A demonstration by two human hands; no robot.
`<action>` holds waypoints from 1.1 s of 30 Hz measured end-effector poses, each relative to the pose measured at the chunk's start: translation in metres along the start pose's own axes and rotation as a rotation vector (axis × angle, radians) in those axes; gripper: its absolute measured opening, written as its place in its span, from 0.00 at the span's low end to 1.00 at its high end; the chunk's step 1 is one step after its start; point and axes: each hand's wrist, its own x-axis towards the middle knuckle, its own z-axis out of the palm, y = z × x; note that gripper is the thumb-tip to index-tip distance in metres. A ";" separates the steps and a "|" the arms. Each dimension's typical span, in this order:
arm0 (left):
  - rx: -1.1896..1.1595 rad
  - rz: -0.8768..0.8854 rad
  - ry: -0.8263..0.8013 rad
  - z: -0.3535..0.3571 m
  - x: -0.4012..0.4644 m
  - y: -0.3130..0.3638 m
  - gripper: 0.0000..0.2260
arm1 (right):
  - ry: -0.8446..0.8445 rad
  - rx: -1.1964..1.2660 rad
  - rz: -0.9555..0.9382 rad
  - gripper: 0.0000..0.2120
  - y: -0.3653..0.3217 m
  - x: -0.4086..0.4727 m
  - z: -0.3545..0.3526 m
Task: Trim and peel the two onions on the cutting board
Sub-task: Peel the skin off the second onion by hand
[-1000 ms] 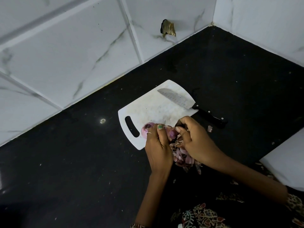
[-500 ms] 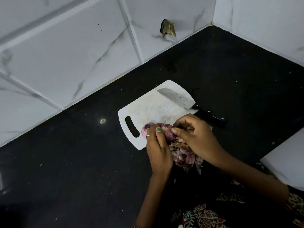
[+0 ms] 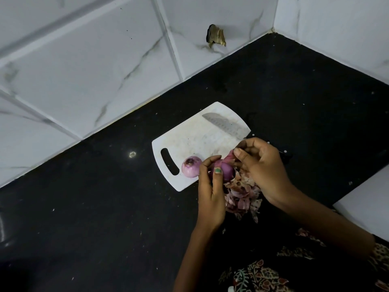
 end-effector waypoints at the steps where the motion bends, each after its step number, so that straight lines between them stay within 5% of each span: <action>1: -0.042 -0.031 -0.006 -0.001 0.000 0.002 0.14 | 0.014 0.051 0.031 0.05 -0.001 0.000 0.000; 8: -0.413 -0.260 -0.004 -0.003 0.004 0.014 0.10 | 0.070 0.239 0.156 0.04 -0.004 0.003 0.001; 11: -0.534 -0.318 0.028 -0.001 0.005 0.015 0.18 | 0.048 0.210 0.115 0.03 -0.005 0.002 0.001; 18: -0.663 -0.308 0.025 -0.005 0.008 0.020 0.18 | -0.270 -0.310 -0.202 0.13 -0.002 -0.005 -0.008; 27: -0.953 -0.347 0.021 -0.010 0.007 0.028 0.15 | -0.215 -0.505 -0.617 0.04 0.004 -0.006 -0.005; 33: -0.994 -0.361 -0.021 -0.008 0.010 0.028 0.20 | -0.205 -0.433 -0.587 0.02 0.002 -0.013 -0.001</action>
